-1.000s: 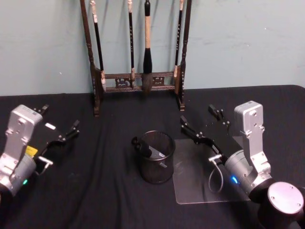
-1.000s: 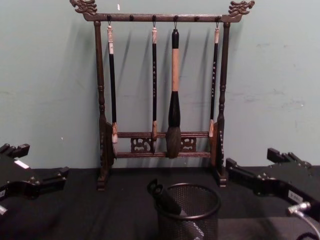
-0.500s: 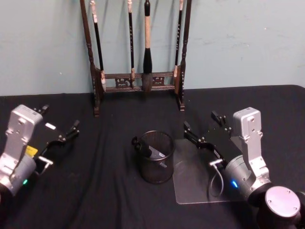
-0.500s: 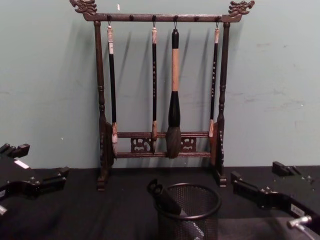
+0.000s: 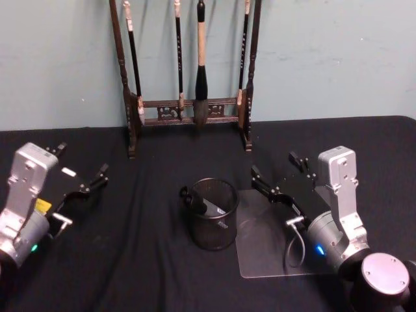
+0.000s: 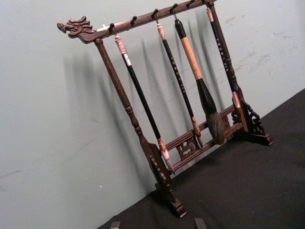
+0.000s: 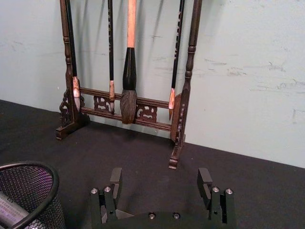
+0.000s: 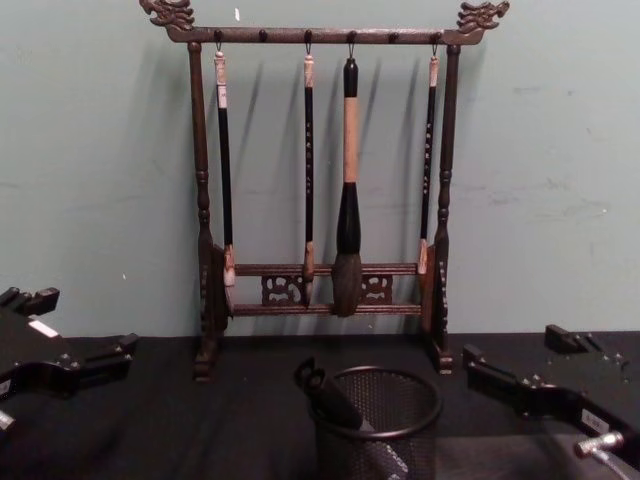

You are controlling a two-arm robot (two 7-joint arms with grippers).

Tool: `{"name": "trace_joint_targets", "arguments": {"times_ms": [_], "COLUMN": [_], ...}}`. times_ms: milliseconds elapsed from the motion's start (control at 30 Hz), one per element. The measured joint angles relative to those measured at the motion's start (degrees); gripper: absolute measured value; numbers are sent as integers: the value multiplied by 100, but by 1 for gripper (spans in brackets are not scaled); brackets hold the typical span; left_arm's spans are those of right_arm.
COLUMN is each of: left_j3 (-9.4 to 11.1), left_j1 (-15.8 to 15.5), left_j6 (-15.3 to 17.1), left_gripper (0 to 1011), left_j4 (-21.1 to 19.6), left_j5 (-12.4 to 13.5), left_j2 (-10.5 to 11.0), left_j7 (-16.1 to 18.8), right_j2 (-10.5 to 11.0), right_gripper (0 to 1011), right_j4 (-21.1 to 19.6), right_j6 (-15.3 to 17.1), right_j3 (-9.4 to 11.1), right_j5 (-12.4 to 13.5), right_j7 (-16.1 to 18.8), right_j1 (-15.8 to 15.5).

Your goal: Pick up the water-based marker from the table and place it into the pen holder.

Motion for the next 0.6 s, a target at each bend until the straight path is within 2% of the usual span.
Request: {"name": "trace_joint_targets", "arguments": {"times_ms": [600], "left_j3": [0], "left_j1": [0], "left_j6": [0], "left_gripper": [1009], "left_j4": [0], "left_j5": [0], "left_j2": [0], "left_j7": [0], "right_j2": [1], "right_gripper": [1002], "right_j4": [-14], "right_j6": [2], "right_j3": [-9], "right_j5": [0], "right_j7": [-9], "right_j1": [-8]}}
